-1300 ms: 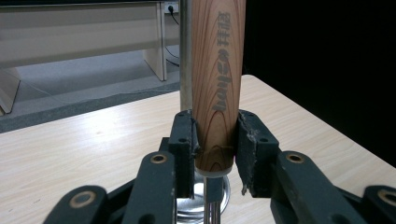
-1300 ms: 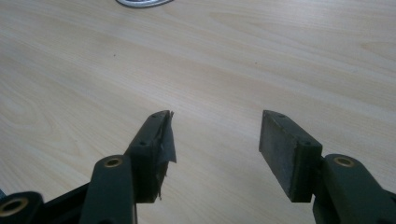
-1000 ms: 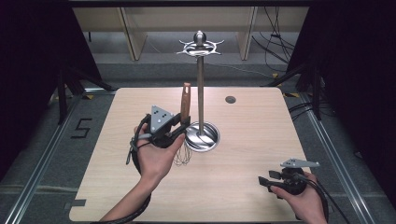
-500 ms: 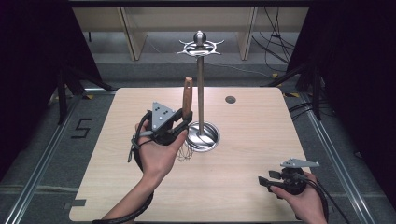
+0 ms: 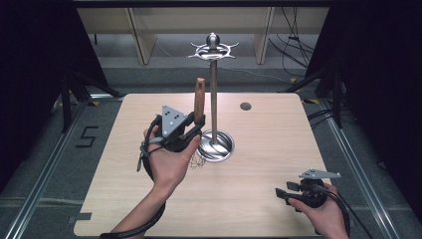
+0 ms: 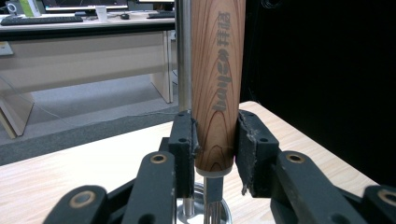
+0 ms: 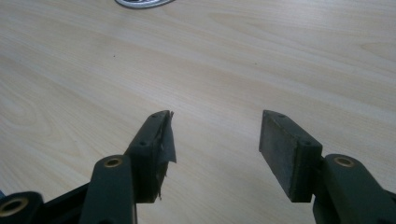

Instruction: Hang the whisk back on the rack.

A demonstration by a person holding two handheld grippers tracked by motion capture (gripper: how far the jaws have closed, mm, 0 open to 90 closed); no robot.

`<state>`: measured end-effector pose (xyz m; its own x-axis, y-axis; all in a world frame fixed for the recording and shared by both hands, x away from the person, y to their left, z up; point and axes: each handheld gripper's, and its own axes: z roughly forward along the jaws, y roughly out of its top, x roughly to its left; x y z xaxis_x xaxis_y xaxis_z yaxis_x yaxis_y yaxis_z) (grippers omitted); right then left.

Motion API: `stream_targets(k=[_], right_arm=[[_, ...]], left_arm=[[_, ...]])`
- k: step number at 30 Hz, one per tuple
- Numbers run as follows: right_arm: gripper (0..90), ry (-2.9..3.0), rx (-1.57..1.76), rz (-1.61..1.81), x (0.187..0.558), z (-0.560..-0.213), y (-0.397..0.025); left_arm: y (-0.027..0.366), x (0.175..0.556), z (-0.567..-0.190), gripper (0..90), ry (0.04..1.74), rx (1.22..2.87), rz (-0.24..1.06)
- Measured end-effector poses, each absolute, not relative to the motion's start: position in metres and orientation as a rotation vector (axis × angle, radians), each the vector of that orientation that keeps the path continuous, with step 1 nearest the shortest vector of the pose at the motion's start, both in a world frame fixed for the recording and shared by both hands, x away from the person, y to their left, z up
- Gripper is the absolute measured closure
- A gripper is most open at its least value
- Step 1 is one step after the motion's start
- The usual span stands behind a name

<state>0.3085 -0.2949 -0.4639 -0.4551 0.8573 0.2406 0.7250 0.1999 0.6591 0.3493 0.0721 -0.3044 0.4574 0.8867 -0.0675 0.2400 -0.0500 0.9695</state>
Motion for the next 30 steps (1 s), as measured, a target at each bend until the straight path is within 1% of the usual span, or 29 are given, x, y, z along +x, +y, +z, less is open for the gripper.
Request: stream_targets(k=[1,3,10,11,12,13,26,27,30], right_arm=[[44.5,2.293,1.566,1.083,0.3072,-0.4627,-0.2941],[44.5,2.298,1.523,1.093,0.3088,-0.4638,-0.2952],[44.5,2.290,1.565,1.094,0.3075,-0.4633,-0.2939],[44.5,2.292,1.500,1.089,0.3093,-0.4641,-0.2961],[44.5,2.288,1.566,1.087,0.3072,-0.4629,-0.2941],[44.5,2.288,1.527,1.096,0.3085,-0.4640,-0.2951],[44.4,2.298,1.568,1.083,0.3074,-0.4628,-0.2940],[44.4,2.300,1.512,1.095,0.3092,-0.4641,-0.2956],[44.4,2.291,1.563,1.096,0.3076,-0.4634,-0.2939]], left_arm=[[0.0718,0.3493,-0.3040,68.7,1.013,1.566,0.707],[0.0711,0.3495,-0.3029,68.6,1.011,1.565,0.711],[0.0686,0.3506,-0.2993,68.6,1.007,1.563,0.723],[0.0678,0.3508,-0.2989,68.6,1.006,1.558,0.724],[0.0675,0.3508,-0.2987,68.6,1.006,1.558,0.725],[0.0669,0.3510,-0.2984,68.6,1.006,1.556,0.725],[0.0636,0.3534,-0.2952,68.6,1.009,1.545,0.728],[0.0636,0.3534,-0.2952,68.6,1.009,1.545,0.728],[0.0633,0.3546,-0.2944,68.6,1.011,1.542,0.730]])
